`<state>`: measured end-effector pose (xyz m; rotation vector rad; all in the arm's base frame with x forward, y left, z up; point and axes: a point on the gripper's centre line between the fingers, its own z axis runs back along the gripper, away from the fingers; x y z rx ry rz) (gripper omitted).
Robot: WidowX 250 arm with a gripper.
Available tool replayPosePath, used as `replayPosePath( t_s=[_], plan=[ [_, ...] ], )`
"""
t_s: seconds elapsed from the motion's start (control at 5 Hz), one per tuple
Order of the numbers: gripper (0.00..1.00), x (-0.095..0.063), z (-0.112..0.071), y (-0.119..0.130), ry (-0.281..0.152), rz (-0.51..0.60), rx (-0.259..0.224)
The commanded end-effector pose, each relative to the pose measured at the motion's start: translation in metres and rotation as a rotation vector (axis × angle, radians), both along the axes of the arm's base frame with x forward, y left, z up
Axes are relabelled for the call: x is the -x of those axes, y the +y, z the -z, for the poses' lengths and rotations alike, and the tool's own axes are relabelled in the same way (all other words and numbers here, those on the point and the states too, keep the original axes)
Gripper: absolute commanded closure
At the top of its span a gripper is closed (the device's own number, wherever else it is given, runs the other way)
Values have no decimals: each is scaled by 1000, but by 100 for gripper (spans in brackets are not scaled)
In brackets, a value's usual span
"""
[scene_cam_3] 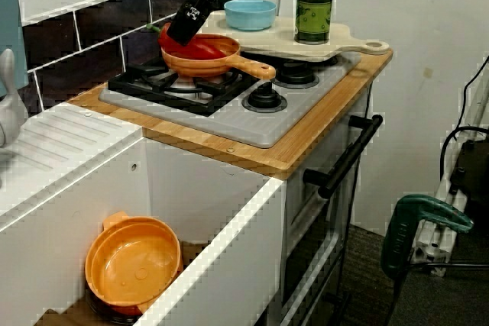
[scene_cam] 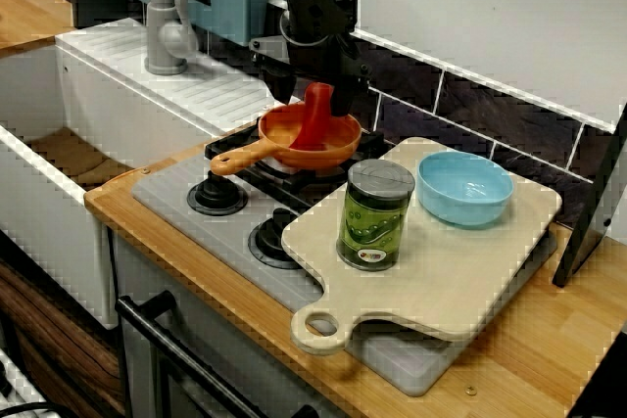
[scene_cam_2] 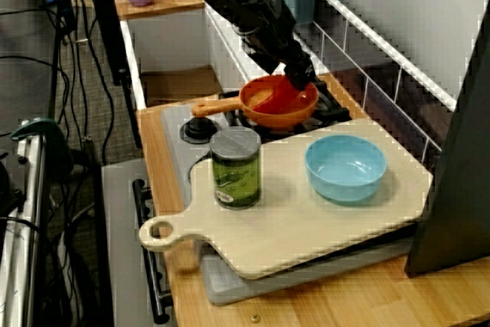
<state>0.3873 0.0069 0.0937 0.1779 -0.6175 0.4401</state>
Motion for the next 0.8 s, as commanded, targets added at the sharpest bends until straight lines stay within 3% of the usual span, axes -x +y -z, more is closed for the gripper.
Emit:
replayPosePath(
  t_s=[0.0, 0.6],
  plan=[
    [0, -2, -23, -4, -93, -15, -13],
    [0, 0, -10, -7, -94, -5, -40]
  ],
)
